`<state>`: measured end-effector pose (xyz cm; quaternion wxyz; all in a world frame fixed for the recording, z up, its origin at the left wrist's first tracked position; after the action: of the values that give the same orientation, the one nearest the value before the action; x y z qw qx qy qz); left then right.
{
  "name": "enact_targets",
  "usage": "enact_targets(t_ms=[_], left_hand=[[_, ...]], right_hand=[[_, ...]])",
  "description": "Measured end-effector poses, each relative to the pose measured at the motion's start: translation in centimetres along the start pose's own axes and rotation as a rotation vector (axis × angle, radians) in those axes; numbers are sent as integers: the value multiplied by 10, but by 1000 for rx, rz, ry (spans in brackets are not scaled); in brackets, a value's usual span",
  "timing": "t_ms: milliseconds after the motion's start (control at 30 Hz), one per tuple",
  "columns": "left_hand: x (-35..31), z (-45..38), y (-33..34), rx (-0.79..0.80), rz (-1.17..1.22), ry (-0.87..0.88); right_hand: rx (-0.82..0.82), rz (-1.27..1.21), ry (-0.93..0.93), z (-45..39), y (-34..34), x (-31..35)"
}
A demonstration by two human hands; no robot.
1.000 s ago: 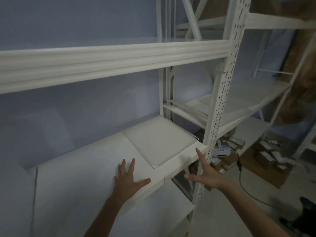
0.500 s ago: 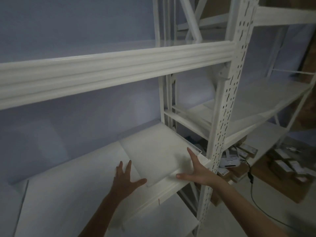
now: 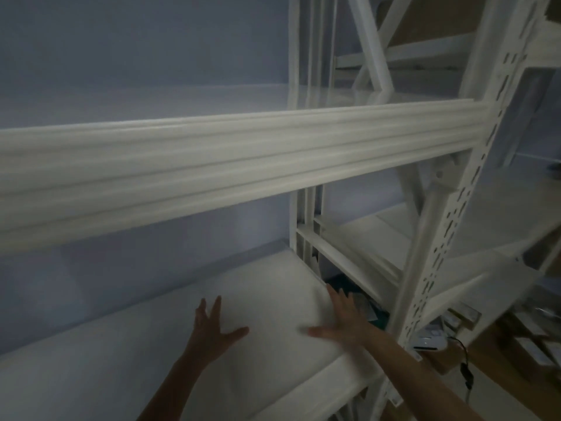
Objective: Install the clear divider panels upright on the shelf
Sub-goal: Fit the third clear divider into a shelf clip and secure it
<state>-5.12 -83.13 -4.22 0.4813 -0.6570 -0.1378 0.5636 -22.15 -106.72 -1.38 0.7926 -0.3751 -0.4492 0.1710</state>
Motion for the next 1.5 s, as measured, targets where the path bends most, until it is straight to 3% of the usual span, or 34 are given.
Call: enact_targets(t_ms=[233,367,533,667,767,1000,1200,1500], left_hand=[[2,-22,9,-41,109,-68],[-7,-25,10,-177,370,-139],[-2,-18,-1,-358,875,-399],[1,-6,-11,-295,1250,-454],[-11,6,-6,-23,1562,-439],[-16,34,-9,-53,1642,-119],[-27,81,-25,-238,1551,31],[-18,169,-64,-457,1482,105]], right_hand=[[120,163,20,-28,0,-10],[146,289,-11,-37,7,-18],[140,313,-38,-45,14,-30],[136,302,-57,-42,13,-30],[150,289,-90,-37,9,-29],[166,335,-195,-17,6,4],[409,415,-487,46,29,88],[456,445,-718,95,81,120]])
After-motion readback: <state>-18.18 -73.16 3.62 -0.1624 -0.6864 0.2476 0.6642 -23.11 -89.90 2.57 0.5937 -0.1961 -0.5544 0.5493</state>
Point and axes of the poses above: each hand's wrist, its own z-axis away from the middle knuckle, its own y-axis out of the palm, x = y × z, the point moved 3 cm from there along -z, towards the middle knuckle, and after that the axes turned 1 degree about -z, right-handed, at the moved point
